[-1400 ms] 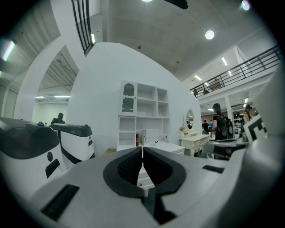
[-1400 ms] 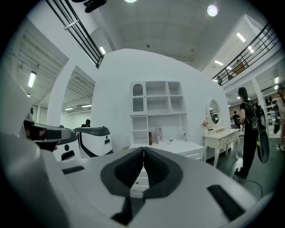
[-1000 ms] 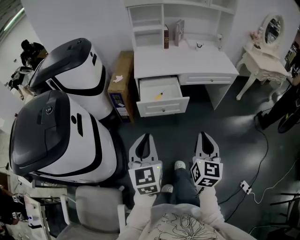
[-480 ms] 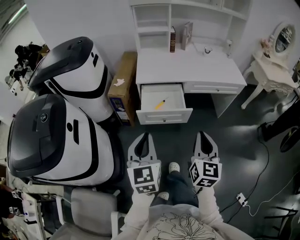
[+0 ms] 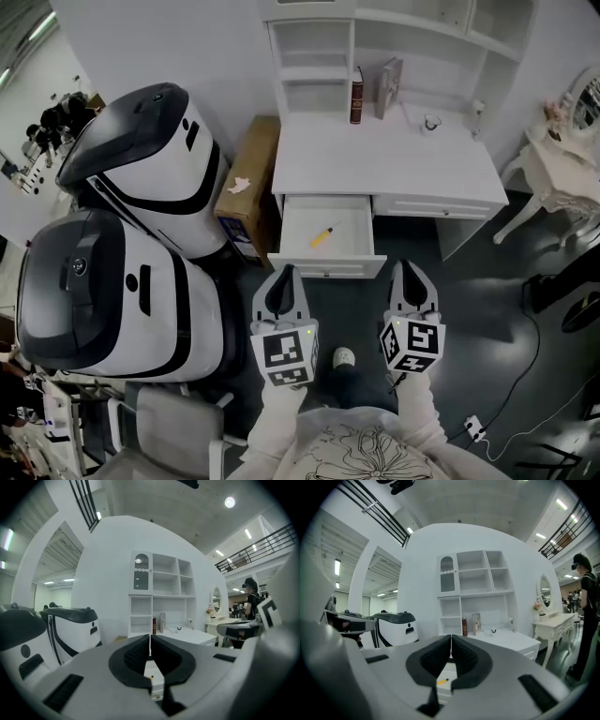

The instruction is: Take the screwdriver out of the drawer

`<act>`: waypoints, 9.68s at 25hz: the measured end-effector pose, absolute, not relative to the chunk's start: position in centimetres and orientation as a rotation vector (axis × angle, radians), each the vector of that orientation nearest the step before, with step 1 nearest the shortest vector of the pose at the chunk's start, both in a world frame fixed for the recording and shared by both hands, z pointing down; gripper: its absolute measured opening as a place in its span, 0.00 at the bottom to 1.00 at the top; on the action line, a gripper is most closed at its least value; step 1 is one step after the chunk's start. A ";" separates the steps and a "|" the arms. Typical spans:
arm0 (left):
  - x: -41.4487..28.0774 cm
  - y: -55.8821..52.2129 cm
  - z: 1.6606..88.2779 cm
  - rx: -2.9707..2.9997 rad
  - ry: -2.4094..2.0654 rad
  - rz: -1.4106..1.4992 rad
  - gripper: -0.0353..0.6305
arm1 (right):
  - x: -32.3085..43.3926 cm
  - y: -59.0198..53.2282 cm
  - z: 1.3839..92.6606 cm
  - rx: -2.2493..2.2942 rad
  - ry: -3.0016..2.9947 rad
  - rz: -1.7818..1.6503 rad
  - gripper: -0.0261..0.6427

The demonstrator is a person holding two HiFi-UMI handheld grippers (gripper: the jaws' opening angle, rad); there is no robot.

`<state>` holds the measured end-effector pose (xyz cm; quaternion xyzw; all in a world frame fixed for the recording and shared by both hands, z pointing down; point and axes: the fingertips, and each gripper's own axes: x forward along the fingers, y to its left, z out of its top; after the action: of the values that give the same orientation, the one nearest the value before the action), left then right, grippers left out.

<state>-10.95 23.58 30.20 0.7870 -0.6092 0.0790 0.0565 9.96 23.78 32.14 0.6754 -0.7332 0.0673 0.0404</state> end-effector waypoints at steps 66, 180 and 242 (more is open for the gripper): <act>-6.6 -10.9 49.2 2.289 -1.319 0.665 0.17 | 12.5 -11.4 44.7 2.014 -2.016 0.443 0.05; -1.6 -11.4 50.0 2.364 -1.149 1.055 0.16 | 12.0 -14.6 38.3 1.927 -2.217 0.323 0.04; -6.7 -13.7 29.0 2.368 -1.806 0.242 0.16 | 9.6 -14.8 28.6 1.917 -2.397 0.119 0.04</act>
<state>-6.73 -13.74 29.00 0.7903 -0.6025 0.0807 0.0767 9.62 -14.82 28.58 0.6239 -0.7798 0.0386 0.0349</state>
